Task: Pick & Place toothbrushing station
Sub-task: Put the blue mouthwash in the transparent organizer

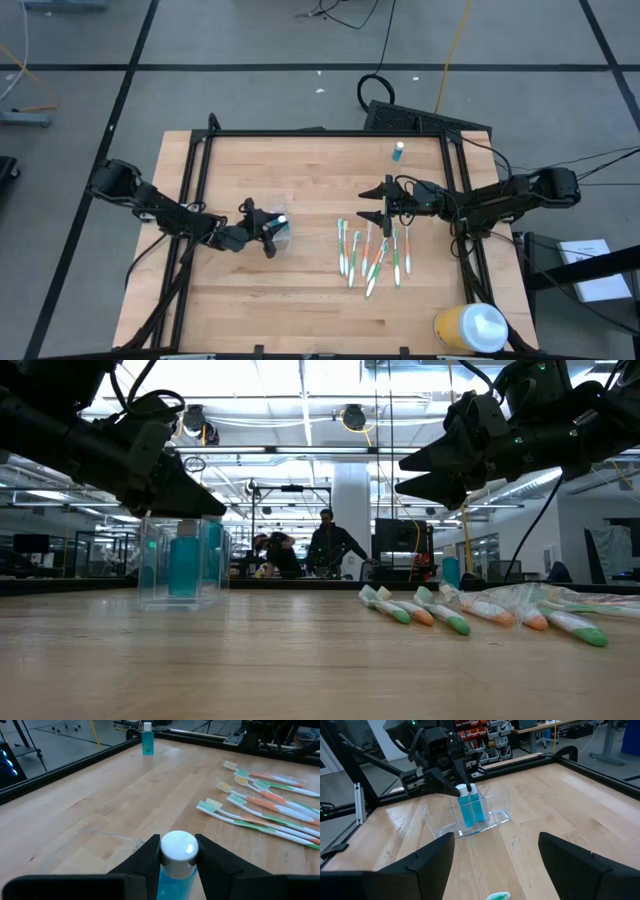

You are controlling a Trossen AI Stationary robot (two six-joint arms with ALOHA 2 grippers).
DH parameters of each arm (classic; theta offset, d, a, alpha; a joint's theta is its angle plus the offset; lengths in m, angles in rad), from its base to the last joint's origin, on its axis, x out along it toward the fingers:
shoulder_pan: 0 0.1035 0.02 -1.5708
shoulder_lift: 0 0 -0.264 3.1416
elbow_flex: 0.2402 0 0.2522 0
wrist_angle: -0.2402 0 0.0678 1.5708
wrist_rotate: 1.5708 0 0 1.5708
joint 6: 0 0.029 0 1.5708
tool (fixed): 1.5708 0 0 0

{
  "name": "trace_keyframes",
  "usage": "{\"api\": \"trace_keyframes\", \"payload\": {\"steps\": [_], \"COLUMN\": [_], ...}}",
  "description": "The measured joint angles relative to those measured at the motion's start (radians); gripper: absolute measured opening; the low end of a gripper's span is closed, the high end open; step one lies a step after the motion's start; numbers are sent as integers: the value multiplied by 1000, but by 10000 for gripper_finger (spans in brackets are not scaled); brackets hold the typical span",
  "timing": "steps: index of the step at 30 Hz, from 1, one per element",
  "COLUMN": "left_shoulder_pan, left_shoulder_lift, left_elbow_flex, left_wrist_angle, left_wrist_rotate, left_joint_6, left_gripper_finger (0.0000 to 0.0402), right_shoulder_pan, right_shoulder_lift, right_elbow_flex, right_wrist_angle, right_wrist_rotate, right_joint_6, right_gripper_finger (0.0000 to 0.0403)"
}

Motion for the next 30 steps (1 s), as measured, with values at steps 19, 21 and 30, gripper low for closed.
{"api": "trace_keyframes", "payload": {"steps": [19,21,30], "left_shoulder_pan": [0,0,0], "left_shoulder_lift": [-1,0,-21], "left_elbow_flex": [7,8,37], "left_wrist_angle": [1,24,102], "left_wrist_rotate": [8,14,69], "left_joint_6": [-1,10,139], "left_gripper_finger": [195,197,195], "right_shoulder_pan": [0,0,0], "right_shoulder_lift": [0,0,0], "right_elbow_flex": [0,0,0], "right_wrist_angle": [0,-1,-2], "right_wrist_rotate": [0,0,-2], "right_joint_6": [0,0,-4], "right_gripper_finger": [279,279,279]}}
